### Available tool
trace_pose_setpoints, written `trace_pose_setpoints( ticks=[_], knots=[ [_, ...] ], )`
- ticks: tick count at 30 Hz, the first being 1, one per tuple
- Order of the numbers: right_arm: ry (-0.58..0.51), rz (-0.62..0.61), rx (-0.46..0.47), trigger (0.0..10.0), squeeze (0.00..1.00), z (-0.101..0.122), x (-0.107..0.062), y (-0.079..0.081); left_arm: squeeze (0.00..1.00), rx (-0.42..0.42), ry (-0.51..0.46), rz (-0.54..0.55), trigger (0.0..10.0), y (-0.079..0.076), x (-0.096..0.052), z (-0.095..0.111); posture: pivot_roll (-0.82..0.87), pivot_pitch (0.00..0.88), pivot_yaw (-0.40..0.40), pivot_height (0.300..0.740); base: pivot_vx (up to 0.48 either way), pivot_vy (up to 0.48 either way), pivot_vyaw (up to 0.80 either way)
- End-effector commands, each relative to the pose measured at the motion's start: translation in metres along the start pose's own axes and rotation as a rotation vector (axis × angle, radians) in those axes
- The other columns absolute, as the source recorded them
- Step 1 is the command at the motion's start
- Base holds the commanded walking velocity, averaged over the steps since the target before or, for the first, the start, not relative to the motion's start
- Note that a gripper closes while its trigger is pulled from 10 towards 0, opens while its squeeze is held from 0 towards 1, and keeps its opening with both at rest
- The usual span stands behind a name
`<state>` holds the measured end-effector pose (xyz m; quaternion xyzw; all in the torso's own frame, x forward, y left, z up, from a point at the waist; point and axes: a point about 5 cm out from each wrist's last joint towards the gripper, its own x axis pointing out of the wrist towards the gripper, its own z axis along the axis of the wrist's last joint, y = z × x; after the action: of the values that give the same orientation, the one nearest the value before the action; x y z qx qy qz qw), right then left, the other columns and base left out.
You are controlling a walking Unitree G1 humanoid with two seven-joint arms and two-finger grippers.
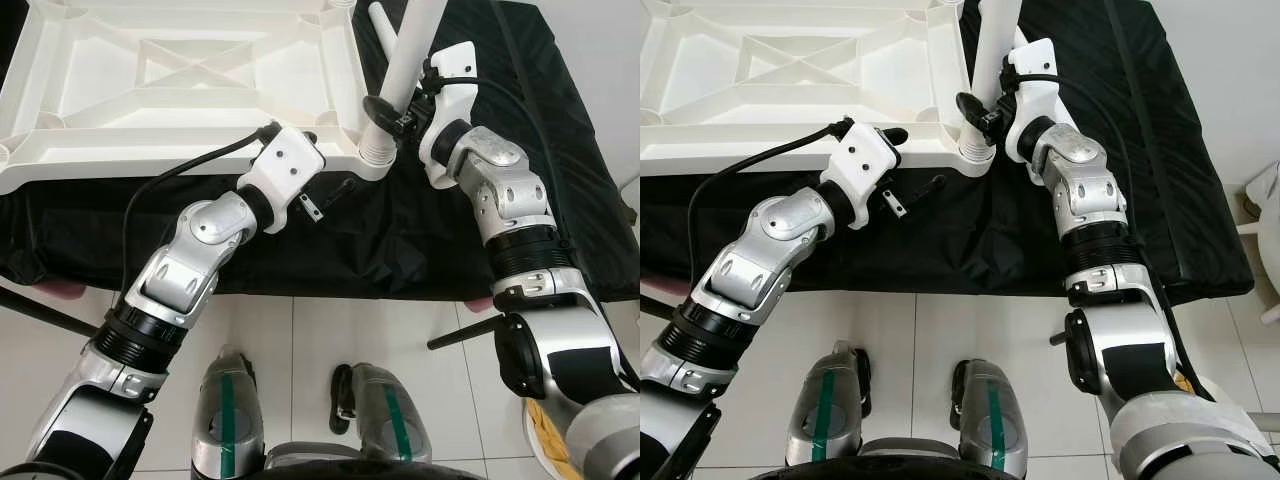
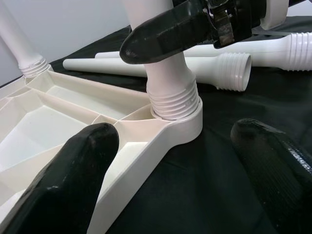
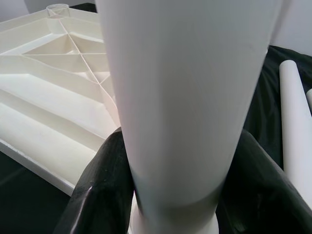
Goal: Building children table
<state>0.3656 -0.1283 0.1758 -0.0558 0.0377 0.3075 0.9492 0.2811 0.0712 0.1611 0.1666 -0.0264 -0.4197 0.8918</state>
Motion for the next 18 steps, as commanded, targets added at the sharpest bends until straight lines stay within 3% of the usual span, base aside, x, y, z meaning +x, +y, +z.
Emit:
trace_pose_setpoints(
  ticks=[1,18],
  knots=[
    [0.143,0.047,0.036,10.0,0.0,-0.035,-0.002,0.011,0.0,0.001,0.006,0.006,10.0,-0.001,-0.002,0.0,0.06,0.034,-0.06,0.74,0.0,0.0,0.0],
    [0.111,0.08,0.031,10.0,0.0,-0.043,-0.012,0.024,0.0,0.01,0.003,0.007,10.0,0.001,-0.002,0.003,0.06,0.04,-0.054,0.74,0.0,0.0,0.0]
  ],
)
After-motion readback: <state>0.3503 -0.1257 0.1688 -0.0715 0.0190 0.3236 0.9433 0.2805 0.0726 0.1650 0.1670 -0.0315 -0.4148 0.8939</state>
